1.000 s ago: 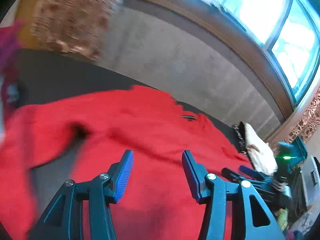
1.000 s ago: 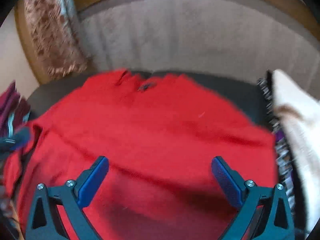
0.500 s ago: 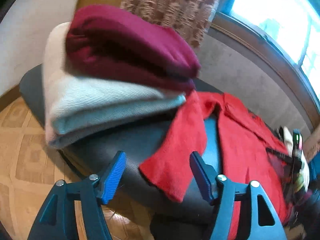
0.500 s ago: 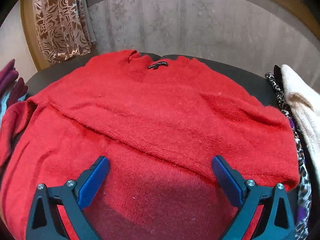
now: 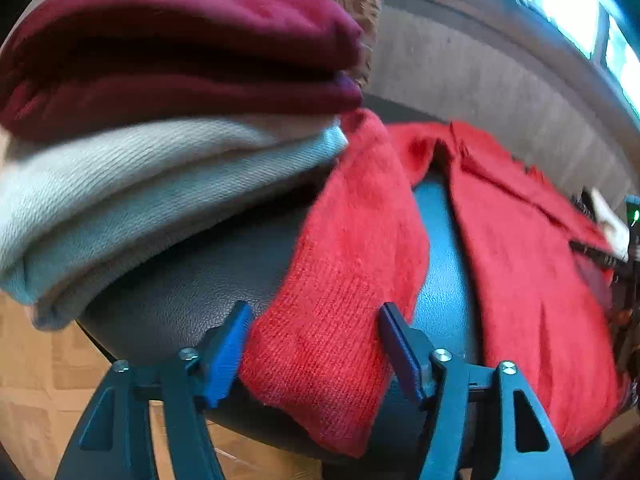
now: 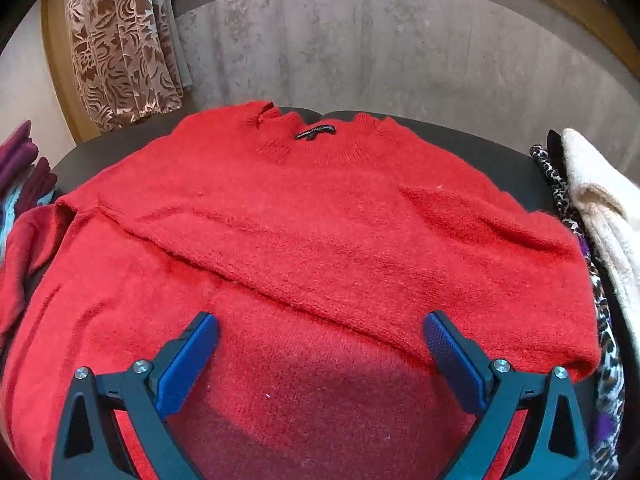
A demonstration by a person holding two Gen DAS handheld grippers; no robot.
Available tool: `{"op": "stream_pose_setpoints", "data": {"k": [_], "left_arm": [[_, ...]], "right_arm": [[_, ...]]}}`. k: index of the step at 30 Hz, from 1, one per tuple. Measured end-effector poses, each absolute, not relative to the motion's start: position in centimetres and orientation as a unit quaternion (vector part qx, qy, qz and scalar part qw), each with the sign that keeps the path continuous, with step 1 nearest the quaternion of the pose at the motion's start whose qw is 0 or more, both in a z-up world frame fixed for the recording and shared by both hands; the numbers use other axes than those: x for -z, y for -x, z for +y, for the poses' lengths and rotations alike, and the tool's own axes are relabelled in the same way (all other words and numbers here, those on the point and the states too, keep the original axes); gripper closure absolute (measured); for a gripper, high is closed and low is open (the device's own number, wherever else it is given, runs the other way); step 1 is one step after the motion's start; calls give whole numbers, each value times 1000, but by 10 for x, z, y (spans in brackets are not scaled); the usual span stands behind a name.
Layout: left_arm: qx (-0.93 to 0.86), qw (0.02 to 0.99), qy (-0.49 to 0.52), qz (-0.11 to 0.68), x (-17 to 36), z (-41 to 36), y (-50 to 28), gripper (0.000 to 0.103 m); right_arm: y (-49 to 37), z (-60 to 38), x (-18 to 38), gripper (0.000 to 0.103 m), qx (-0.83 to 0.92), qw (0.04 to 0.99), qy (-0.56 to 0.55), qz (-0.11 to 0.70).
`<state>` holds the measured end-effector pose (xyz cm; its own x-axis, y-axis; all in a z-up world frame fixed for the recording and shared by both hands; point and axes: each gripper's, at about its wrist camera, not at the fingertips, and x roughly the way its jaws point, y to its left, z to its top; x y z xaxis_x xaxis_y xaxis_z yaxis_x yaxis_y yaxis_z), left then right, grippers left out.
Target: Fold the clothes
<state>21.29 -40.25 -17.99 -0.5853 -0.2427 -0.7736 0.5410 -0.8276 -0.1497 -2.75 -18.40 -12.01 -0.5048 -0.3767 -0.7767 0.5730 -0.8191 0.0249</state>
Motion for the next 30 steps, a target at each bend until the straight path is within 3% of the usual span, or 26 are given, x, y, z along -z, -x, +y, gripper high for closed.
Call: {"op": "stream_pose_setpoints", "data": {"k": [2, 6, 11, 14, 22, 28, 30], "left_arm": [[864, 200, -396, 237, 176, -410, -211, 86], [866, 143, -336, 342, 148, -425, -212, 87], [890, 113, -245, 366, 78, -431, -198, 87], [904, 93, -211, 361, 38, -433, -174, 87], [943, 15, -228, 242, -31, -363, -56, 87], [929, -65, -304, 201, 9, -276, 25, 87], [918, -77, -337, 196, 37, -254, 49, 81]], "right_arm": [[27, -183, 120, 0, 860, 277, -414, 114], [28, -179, 121, 0, 860, 283, -413, 101], [28, -174, 120, 0, 859, 293, -412, 79], [29, -172, 119, 0, 858, 300, -412, 68], [30, -165, 117, 0, 855, 315, -411, 37], [32, -162, 116, 0, 852, 323, -410, 18], [32, -160, 117, 0, 852, 327, -409, 10]]}}
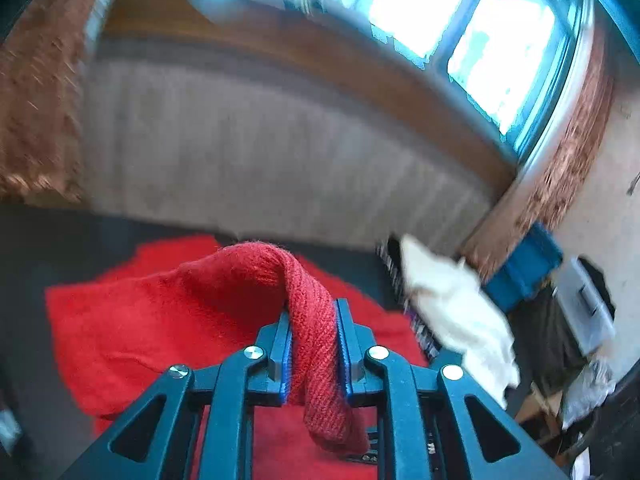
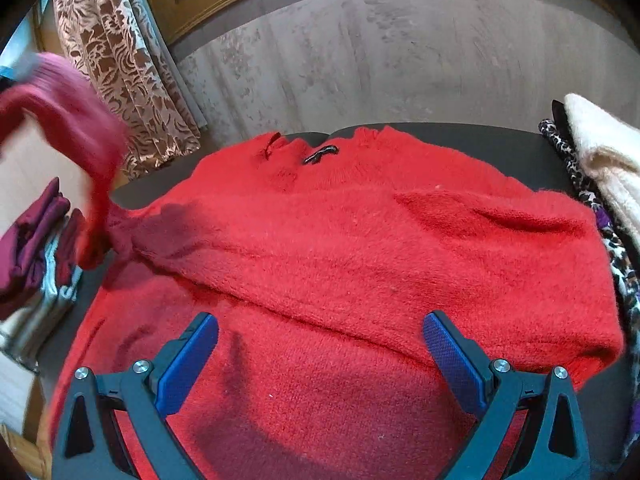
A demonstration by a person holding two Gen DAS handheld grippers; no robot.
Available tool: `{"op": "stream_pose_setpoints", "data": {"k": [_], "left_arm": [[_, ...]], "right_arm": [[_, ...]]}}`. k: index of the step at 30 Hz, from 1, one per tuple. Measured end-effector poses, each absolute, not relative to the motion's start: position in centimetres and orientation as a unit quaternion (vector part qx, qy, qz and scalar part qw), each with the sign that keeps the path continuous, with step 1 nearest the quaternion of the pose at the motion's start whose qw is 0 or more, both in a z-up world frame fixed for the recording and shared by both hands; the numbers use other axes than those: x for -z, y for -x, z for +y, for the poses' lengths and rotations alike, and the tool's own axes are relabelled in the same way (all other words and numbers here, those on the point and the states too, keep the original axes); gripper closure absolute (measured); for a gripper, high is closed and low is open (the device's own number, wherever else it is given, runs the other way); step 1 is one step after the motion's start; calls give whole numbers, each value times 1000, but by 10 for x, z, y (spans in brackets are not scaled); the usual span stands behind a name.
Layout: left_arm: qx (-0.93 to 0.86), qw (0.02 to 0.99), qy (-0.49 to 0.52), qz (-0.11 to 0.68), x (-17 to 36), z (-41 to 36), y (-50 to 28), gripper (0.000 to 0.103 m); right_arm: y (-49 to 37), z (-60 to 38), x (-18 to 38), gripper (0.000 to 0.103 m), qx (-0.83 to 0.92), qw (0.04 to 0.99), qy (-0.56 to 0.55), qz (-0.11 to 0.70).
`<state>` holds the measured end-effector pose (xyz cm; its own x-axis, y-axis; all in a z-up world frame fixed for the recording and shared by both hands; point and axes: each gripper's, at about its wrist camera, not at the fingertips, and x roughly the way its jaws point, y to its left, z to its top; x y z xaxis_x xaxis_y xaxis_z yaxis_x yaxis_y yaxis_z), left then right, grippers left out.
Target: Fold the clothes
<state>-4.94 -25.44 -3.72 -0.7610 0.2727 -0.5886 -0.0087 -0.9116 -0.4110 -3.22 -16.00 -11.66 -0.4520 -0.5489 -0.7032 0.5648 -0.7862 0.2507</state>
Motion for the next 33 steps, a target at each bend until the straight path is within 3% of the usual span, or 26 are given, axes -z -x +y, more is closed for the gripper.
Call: {"op": "stream_pose_setpoints", "data": {"k": [4, 9, 17, 21, 26, 28, 30, 32, 33], "left_arm": [[-887, 70, 401, -220, 94, -243, 76, 66], [-882, 51, 374, -282, 117, -270, 42, 49], [-866, -20, 389, -313, 177, -312, -24, 47], [-868, -5, 354, -348, 192, -324, -44, 48], [-883, 2, 319, -346, 199, -321, -55, 48], [-880, 4, 317, -353, 202, -326, -58, 48], [-880, 10, 310, -359, 201, -327, -55, 48], [-880, 11, 308, -361, 201, -329, -56, 48], [-880, 12, 307, -362, 201, -329, -58, 48]], "right_arm": [[33, -160, 118, 0, 851, 329, -410, 6], [32, -165, 118, 0, 852, 322, -413, 24], [29, -143, 109, 2, 848, 327, -417, -29], [31, -122, 87, 2, 873, 291, -387, -56], [60, -140, 78, 4, 878, 278, -388, -27], [73, -155, 84, 15, 873, 275, -401, -7], [85, -169, 95, 47, 863, 275, -424, -2], [91, -177, 102, 58, 857, 269, -439, 2], [92, -180, 103, 59, 856, 266, -443, 2]]}}
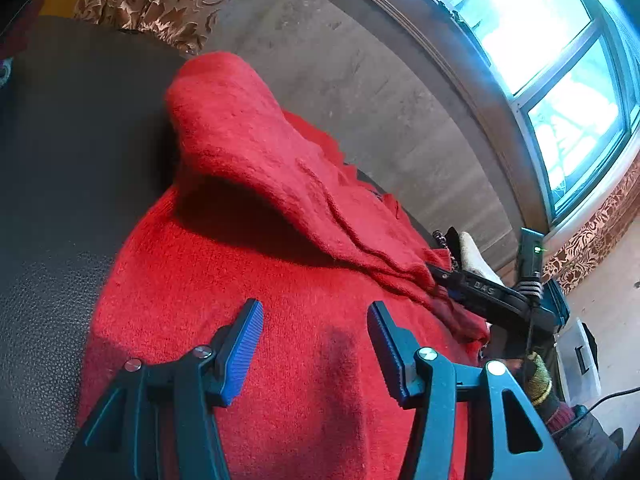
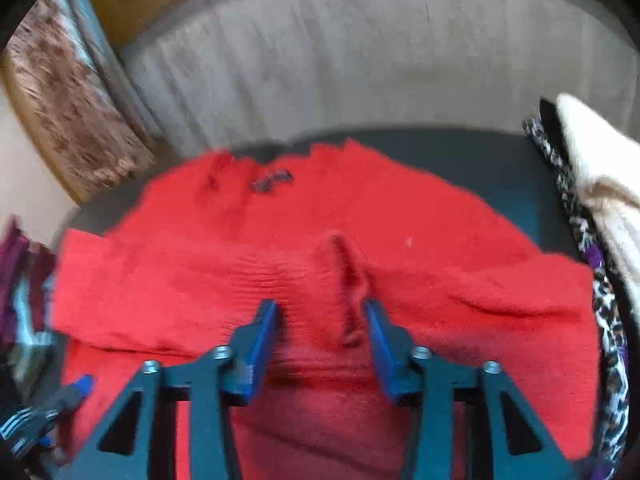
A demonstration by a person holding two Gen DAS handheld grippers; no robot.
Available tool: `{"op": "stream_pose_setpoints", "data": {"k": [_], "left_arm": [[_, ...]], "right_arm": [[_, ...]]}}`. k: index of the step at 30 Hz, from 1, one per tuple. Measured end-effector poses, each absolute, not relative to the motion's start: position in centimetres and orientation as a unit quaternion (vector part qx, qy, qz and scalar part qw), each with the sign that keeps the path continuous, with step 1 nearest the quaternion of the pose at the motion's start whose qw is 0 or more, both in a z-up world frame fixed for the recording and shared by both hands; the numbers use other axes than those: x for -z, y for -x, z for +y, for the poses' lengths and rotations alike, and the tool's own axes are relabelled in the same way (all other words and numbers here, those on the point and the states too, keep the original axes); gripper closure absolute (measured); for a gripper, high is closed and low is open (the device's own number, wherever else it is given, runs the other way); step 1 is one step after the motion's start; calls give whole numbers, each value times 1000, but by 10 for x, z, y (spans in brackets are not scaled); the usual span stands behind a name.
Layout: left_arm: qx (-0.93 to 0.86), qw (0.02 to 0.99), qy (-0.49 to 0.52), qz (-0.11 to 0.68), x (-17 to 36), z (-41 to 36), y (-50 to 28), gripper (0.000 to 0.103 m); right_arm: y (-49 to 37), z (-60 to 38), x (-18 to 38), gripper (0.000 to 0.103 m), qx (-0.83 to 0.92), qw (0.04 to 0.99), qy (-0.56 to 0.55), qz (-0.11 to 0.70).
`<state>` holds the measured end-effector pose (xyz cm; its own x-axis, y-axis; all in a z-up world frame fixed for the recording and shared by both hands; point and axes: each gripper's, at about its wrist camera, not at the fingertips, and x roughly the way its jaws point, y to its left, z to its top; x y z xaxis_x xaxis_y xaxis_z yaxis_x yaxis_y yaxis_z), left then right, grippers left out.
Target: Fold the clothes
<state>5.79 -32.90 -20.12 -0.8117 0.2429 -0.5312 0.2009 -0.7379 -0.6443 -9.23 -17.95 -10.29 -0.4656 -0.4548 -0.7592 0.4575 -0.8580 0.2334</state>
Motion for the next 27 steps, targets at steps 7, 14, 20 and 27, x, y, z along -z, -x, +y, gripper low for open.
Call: {"op": "stream_pose_setpoints", "data": {"k": [7, 14, 20, 27], "left_arm": [[-849, 20, 317, -423, 198, -340, -46, 46], [-797, 25, 249, -549, 204, -378, -39, 43], [-782, 14, 242, -574, 206, -389, -30, 40], [-753, 0, 239, -614, 216, -398, -13, 37]], "right_arm": [[83, -186, 65, 85, 848, 305, -433, 16], [68, -169, -34, 85, 873, 341, -348, -15], [85, -124, -17, 85, 880, 286, -374, -65], [96, -87, 44, 85, 857, 258, -428, -126]]}}
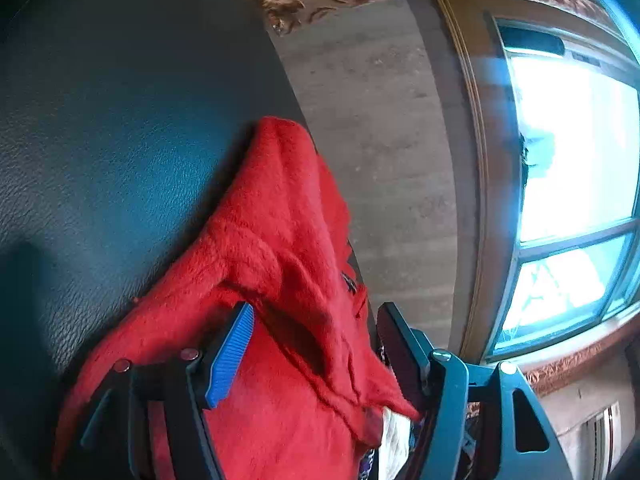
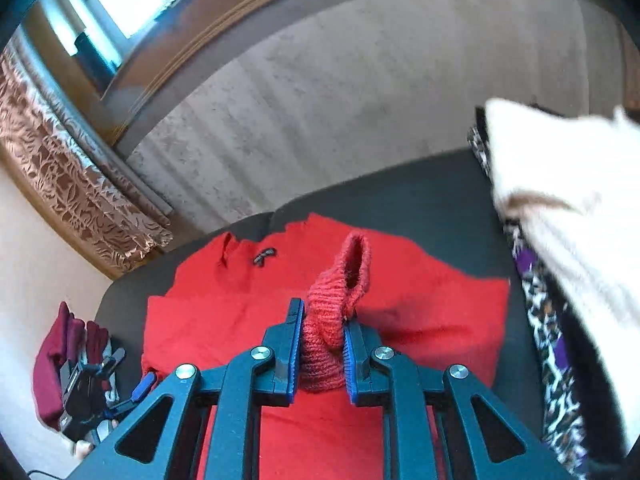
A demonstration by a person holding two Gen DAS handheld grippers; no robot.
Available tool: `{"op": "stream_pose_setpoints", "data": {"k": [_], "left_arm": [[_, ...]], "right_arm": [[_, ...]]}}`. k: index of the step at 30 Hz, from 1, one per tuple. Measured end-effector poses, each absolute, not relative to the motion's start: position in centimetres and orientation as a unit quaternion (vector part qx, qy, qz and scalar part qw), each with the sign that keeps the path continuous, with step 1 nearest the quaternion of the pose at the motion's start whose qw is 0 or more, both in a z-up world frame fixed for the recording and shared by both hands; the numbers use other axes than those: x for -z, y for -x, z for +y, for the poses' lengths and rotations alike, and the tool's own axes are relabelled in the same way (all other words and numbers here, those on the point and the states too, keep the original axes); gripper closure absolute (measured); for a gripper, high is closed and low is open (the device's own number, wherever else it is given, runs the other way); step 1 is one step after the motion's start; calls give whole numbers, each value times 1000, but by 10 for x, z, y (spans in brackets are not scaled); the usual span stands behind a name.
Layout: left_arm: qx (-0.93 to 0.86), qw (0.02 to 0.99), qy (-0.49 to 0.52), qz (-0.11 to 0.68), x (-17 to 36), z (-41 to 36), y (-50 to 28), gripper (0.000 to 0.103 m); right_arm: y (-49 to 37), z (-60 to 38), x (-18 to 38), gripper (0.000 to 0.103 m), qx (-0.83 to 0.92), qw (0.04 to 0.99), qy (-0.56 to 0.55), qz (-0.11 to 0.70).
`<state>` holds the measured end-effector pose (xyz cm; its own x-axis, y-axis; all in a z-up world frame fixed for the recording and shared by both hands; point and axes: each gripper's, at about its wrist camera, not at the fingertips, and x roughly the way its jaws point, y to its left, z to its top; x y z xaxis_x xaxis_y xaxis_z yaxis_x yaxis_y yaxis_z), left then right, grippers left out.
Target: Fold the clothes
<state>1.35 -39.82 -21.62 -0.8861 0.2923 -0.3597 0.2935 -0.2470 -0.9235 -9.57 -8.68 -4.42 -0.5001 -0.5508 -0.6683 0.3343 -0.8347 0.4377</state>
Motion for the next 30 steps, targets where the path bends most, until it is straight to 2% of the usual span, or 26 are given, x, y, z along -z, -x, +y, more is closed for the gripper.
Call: {"op": "stream_pose_setpoints", "data": {"k": [5, 7, 8, 9, 11, 15, 19, 20, 21, 26, 30], "left_arm": [[735, 24, -214, 644, 221, -413, -12, 38], [719, 33, -205, 663, 227, -416, -13, 42], [719, 39, -208, 662, 227, -417, -13, 49], [719, 44, -210, 661, 228, -417, -13, 63], [722, 56, -210, 657, 226, -417, -18, 83], [717, 62, -169, 674, 224, -424, -39, 91], [728, 78, -175, 658, 218, -426, -43, 91], [730, 74, -175, 657, 218, -424, -45, 86], [728, 71, -180, 658, 221, -422, -50, 76], [735, 61, -224, 637, 224, -410, -48, 65], [721, 40, -220, 656, 228, -403, -41, 55]], "right_arm": [[91, -94, 21, 85, 859, 294, -401, -120], [88, -100, 7, 85, 859, 311, -388, -119], [86, -103, -1, 85, 859, 320, -382, -120], [84, -105, -8, 85, 858, 328, -376, -122], [78, -109, -25, 85, 856, 348, -358, -132], [70, -98, -29, 85, 860, 343, -352, -137], [76, -89, 21, 85, 850, 302, -412, -126], [78, -90, 34, 84, 848, 290, -427, -120], [80, -87, 49, 83, 844, 280, -442, -118], [83, -70, 107, 80, 811, 257, -504, -148], [83, -58, 116, 65, 798, 276, -497, -199]]}}
